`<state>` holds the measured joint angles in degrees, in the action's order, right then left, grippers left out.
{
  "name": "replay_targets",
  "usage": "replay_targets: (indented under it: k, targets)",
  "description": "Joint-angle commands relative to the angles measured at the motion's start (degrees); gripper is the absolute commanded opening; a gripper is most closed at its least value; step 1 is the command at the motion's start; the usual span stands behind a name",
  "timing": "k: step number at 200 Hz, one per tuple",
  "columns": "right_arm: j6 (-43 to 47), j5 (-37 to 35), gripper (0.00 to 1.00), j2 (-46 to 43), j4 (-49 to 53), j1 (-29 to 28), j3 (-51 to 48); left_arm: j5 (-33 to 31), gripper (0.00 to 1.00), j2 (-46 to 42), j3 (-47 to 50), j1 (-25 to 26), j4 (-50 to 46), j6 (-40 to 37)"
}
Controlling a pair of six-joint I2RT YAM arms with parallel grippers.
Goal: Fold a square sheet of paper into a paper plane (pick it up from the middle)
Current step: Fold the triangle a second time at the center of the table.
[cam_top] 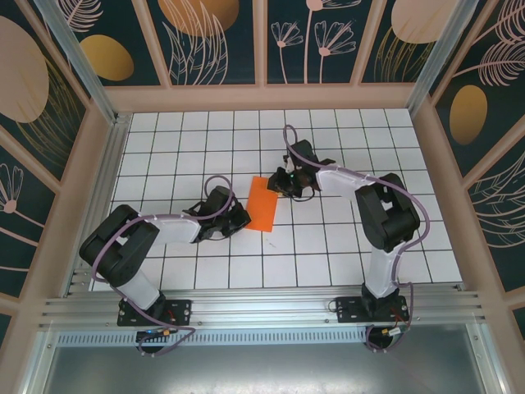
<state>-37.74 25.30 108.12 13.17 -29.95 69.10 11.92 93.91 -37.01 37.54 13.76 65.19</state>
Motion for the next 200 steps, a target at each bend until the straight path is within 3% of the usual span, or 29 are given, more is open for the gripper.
replay_targets:
  k: [1,69,125,157,200]
  targets:
    - [2.1,1.0,0.23,1.1,2.0,-0.7,-0.4,-1.0,0.05,-0.6,-2.1,0.3,-3.9,-2.7]
    - [2.4,0.9,0.22,5.6,2.5,-1.0,0.3,0.7,0.10,-1.4,-3.3,0.3,-2.9,-2.1]
    - [1.5,1.3,0.22,7.1,1.6,-1.1,-0.6,7.4,0.43,-0.9,-2.6,0.3,8.2,1.1]
    - [1.2,1.5,0.22,7.4,1.3,-1.1,-0.9,9.7,0.51,0.3,-2.5,0.3,13.7,2.9]
    - [1.0,2.0,0.22,7.4,0.9,-2.1,-1.3,10.7,0.53,3.4,-3.4,0.3,16.7,3.3]
